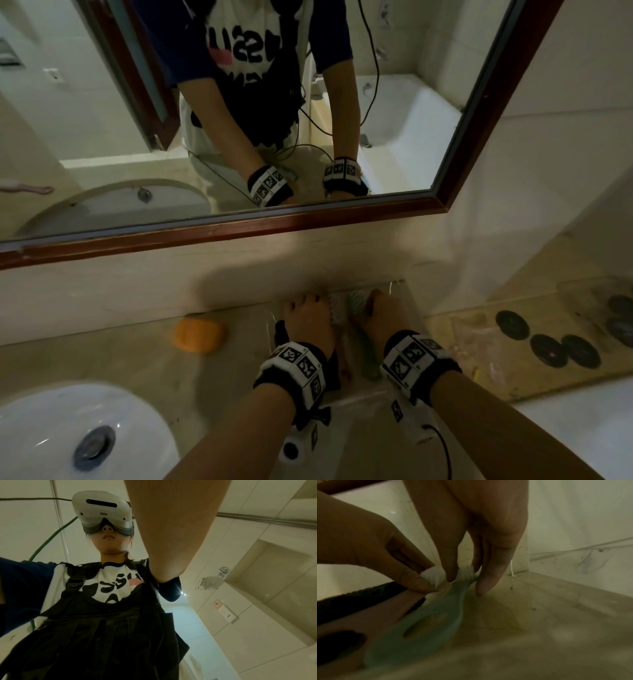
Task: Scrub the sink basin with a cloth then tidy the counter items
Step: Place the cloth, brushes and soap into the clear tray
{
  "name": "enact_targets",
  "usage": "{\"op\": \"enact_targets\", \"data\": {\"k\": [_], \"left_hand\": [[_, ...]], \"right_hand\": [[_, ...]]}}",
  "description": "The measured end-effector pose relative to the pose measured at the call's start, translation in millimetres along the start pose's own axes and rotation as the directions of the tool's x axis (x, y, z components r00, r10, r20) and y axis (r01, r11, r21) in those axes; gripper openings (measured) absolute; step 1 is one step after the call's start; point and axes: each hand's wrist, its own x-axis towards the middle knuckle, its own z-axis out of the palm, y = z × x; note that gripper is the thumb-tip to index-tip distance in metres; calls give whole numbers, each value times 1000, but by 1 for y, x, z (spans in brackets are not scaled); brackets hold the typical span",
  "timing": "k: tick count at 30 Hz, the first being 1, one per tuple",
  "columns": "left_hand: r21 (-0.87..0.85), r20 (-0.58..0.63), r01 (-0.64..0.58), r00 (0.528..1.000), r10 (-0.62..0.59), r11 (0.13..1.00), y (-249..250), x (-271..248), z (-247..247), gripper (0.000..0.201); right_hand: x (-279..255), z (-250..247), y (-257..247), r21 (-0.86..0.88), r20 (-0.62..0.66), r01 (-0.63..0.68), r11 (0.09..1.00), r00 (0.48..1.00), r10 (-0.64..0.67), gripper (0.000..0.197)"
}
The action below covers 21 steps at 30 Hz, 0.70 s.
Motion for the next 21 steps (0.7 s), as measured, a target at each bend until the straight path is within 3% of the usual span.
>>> {"op": "enact_targets", "data": {"k": [4,10,15,21], "left_hand": [[116,170,-16,985,-4,993,-4,-2,-1,74],[48,253,-51,967,37,998,-10,-9,-3,104],[77,365,-87,929,53,993,-15,-13,-5,115],[131,310,-104,949,59,986,-9,-17,-4,114]], "right_hand": [[2,3,9,-22,-13,24,999,1000,-24,29],[5,0,14,-9,7,62,998,998,-62,30],[6,4,16,-56,13,62,997,998,-61,27],[6,5,15,-111,22,79,991,997,-77,22]]}}
